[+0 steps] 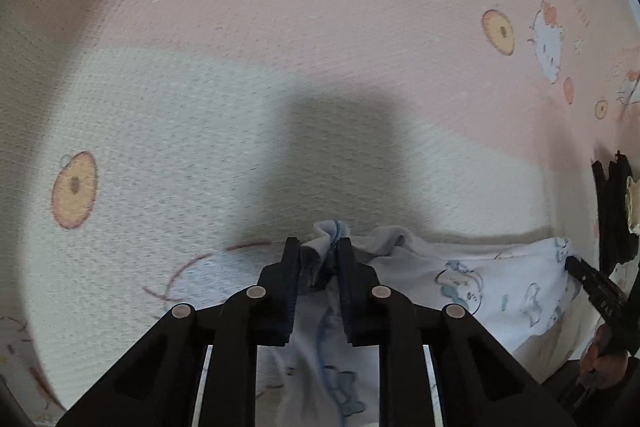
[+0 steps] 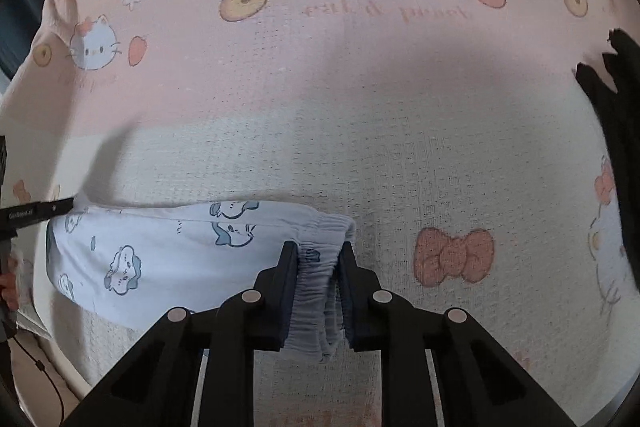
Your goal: Fold clothes
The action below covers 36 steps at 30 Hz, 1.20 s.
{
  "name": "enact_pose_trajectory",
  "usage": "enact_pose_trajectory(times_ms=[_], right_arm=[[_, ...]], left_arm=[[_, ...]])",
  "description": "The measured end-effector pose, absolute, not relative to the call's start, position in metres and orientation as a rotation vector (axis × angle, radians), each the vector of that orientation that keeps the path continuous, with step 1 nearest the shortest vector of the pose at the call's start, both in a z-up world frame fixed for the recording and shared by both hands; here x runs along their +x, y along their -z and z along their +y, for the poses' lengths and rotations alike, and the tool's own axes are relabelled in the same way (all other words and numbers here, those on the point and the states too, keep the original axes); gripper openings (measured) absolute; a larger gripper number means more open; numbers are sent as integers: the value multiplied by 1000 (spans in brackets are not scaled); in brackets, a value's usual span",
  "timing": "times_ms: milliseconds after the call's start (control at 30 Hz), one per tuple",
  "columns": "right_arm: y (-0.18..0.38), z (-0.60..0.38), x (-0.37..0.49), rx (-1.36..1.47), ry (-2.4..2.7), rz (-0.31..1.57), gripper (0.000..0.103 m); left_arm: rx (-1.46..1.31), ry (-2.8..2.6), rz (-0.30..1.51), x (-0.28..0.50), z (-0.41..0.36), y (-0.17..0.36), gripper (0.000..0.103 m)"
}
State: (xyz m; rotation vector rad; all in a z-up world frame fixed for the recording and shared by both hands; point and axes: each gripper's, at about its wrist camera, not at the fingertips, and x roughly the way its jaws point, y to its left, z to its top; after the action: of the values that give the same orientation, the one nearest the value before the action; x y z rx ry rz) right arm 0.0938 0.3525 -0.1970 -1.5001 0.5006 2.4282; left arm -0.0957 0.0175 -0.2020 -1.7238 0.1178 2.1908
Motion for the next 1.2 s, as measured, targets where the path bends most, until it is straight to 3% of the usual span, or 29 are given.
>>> enact_pose_trajectory(times_ms=[67,133,267,433,500,633,700,767,833,967,1200], right_arm=[[199,353,92,-1511,-2407,486,18],[199,352,90,-1520,-2388,463,18],[195,348,89,-1518,-2392,436,20],[186,348,88,-1520,-2423,500,36],[182,348,89,-1506,-2433,523,38],[175,351,90,-1487,-2457,537,42],[175,352,91,-1488,-2460,539,42],[174,354,94,-1481,-2466,544,42],[173,354,95,-1474,-2475,555,42],[172,355,94,-1475,-2477,575,42],[172,364,97,-1455,-2493,714,42]], left_arm=[[-1773,-2307,300,-100,13,207,7],[-1799,-2393,412,-106,-1,213,7],[-1796,-2211,-159,-111,-41,212,7],[-1706,-2079,-408,-102,-47,204,7],[-1682,-2012,-558,-99,-50,208,9],[-1701,-1996,-727,-86,-54,220,23],[-1694,-1993,-794,-89,-54,223,38],[-1687,-1981,-873,-79,-60,222,68],[-1616,-2008,-978,-70,-63,208,70],[-1569,-2084,-993,-65,-63,203,70],[-1678,-2085,-704,-63,-23,220,70]])
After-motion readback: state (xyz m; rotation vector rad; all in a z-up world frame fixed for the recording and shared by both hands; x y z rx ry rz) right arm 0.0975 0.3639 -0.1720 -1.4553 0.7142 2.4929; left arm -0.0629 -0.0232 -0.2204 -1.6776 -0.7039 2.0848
